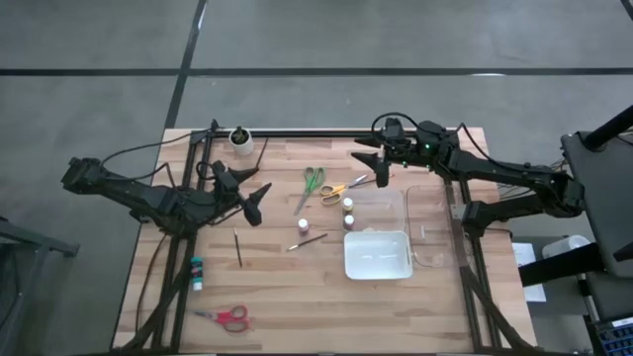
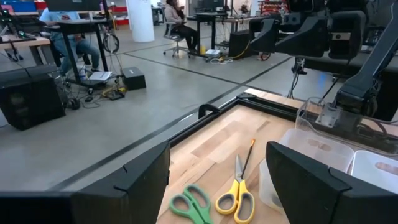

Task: Pick & Place Paint Supplies
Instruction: Put the pink paint bottle into the left transparent bin

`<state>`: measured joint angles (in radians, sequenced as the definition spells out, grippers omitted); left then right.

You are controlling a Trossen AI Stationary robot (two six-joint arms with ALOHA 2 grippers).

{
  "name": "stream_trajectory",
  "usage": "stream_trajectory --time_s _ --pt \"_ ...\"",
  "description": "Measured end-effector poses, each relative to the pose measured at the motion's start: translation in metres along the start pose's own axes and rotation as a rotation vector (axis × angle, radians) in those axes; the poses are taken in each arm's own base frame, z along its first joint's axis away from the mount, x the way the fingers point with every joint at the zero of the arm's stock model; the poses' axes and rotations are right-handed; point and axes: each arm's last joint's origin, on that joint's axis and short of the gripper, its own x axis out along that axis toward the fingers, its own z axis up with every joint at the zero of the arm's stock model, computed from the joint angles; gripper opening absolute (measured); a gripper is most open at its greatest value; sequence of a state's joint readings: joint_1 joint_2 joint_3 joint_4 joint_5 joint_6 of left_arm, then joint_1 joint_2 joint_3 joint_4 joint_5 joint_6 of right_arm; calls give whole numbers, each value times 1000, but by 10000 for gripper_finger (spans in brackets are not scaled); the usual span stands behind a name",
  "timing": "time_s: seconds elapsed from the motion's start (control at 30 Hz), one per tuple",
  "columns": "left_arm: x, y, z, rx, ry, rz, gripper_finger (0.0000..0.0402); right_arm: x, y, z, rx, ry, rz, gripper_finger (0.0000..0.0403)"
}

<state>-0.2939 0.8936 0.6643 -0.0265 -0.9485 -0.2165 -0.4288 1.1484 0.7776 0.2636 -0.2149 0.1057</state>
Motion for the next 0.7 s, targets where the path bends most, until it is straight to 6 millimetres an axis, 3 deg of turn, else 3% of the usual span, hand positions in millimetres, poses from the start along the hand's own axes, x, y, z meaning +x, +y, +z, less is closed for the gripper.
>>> stream_trajectory --time_s 0.17,0.4,0.57,0.7 --pt "0 0 0 0 0 0 268 2 11 -1 -132 26 107 217" --pt "0 0 0 1 1 0 268 1 41 14 -205 166 260 217" --pt "0 0 0 1 1 0 268 -1 63 23 -234 161 342 217" --pt "0 0 0 2 1 0 268 5 83 17 -310 172 420 217"
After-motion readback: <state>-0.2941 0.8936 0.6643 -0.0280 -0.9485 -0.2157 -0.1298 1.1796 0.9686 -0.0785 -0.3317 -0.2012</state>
